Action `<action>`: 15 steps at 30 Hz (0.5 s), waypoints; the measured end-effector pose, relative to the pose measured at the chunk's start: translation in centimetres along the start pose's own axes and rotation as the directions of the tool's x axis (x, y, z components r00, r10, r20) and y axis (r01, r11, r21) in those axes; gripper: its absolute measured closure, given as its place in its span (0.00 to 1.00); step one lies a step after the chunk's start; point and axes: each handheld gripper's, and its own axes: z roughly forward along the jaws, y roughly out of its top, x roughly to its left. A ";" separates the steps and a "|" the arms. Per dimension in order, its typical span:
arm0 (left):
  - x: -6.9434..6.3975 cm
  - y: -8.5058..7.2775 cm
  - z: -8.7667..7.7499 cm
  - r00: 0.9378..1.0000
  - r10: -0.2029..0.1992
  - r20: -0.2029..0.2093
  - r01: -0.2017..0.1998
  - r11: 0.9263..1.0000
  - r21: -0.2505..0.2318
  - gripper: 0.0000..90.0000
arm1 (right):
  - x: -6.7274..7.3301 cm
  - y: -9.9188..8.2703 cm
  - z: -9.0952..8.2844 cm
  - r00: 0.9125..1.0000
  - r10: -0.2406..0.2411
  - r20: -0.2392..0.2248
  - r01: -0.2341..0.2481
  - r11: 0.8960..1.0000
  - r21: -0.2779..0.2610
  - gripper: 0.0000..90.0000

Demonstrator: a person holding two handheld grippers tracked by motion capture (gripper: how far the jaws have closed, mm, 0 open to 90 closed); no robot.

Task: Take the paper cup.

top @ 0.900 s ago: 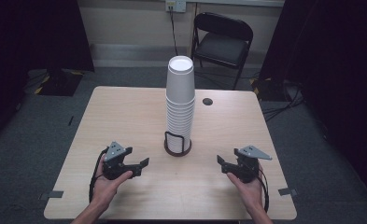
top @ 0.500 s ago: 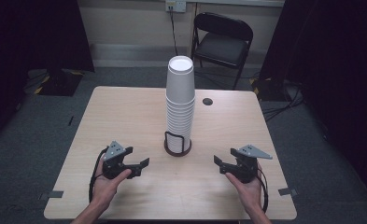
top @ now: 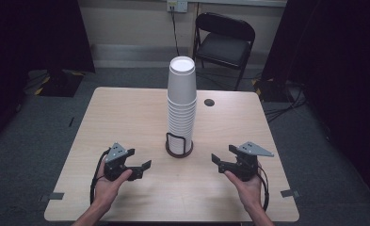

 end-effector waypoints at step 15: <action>-0.1 -0.1 -0.1 1.000 -0.005 -0.010 0.005 1.000 0.002 0.18 | 1.6 5.2 0.4 0.996 -0.033 -0.081 0.026 0.995 -0.093 0.18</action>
